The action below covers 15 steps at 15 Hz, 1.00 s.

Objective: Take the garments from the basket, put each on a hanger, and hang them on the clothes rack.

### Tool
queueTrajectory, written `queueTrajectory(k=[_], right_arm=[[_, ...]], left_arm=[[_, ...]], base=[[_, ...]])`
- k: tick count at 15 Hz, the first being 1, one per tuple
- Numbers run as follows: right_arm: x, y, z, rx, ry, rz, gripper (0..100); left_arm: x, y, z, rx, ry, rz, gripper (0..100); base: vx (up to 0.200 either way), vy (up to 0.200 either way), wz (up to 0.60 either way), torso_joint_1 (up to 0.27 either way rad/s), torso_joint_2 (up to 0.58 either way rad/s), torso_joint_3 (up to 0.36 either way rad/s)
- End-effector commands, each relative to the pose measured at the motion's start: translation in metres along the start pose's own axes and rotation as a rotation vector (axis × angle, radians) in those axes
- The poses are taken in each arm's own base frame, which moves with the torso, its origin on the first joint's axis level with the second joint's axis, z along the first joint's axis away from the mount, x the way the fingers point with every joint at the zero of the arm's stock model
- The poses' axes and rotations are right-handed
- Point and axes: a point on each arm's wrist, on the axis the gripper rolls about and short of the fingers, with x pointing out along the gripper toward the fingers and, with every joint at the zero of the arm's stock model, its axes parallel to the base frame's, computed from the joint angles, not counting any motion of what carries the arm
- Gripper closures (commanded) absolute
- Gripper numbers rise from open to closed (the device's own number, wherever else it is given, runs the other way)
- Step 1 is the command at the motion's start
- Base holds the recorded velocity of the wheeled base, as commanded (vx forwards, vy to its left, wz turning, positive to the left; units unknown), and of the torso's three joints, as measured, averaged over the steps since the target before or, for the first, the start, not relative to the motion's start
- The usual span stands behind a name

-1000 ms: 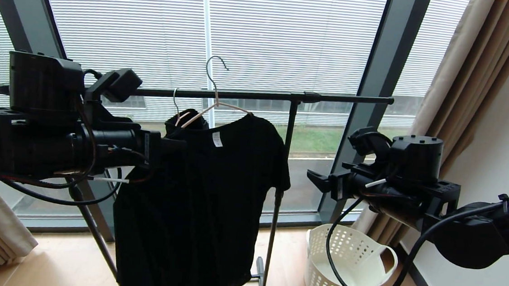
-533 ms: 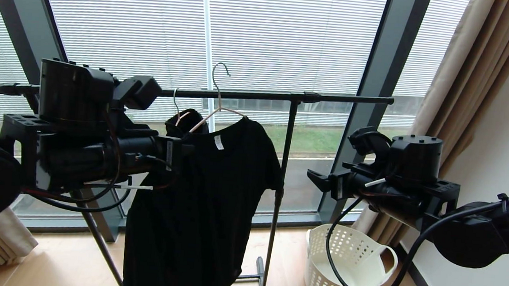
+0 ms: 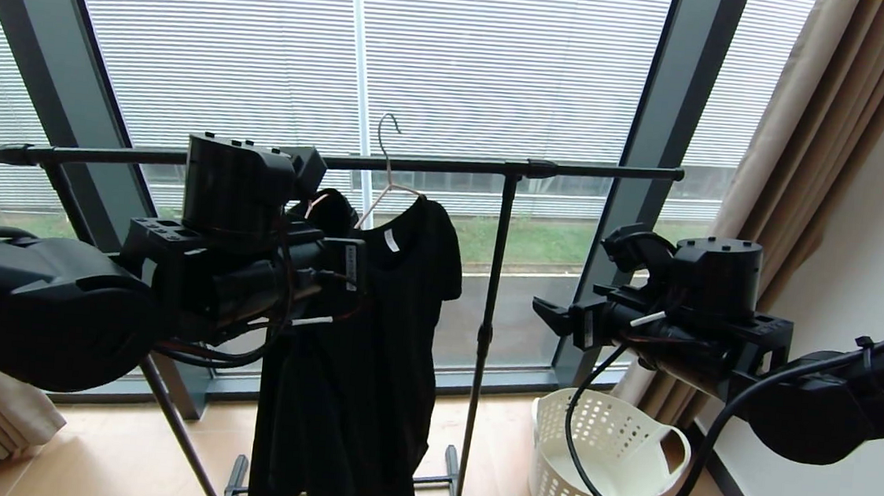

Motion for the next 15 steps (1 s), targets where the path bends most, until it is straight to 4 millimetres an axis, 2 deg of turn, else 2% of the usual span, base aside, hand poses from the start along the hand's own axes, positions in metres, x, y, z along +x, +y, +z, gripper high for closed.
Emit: queueTrajectory(k=[1,7,11,15], right_arm=[[0.002,0.0,-0.001,-0.001,0.004,0.001,0],[0.006,0.0,-0.004,-0.002,0.013,0.0,0],[0.006,0.0,-0.004,0.0,0.015,0.0,0],[0.006,0.0,-0.004,-0.002,0.013,-0.001,0]], left_arm=[[0.016,-0.004,-0.006,-0.002,0.022,0.016,100],[0.034,-0.011,-0.001,-0.029,-0.01,0.078,100],[0.054,-0.018,0.002,-0.038,-0.02,0.086,100],[0.083,-0.019,-0.002,-0.04,-0.032,0.162,100]], base=[[0.0,0.0,0.0,0.0,0.0,0.0],[0.0,0.0,0.0,0.0,0.0,0.0],[0.0,0.0,0.0,0.0,0.0,0.0],[0.0,0.0,0.0,0.0,0.0,0.0]])
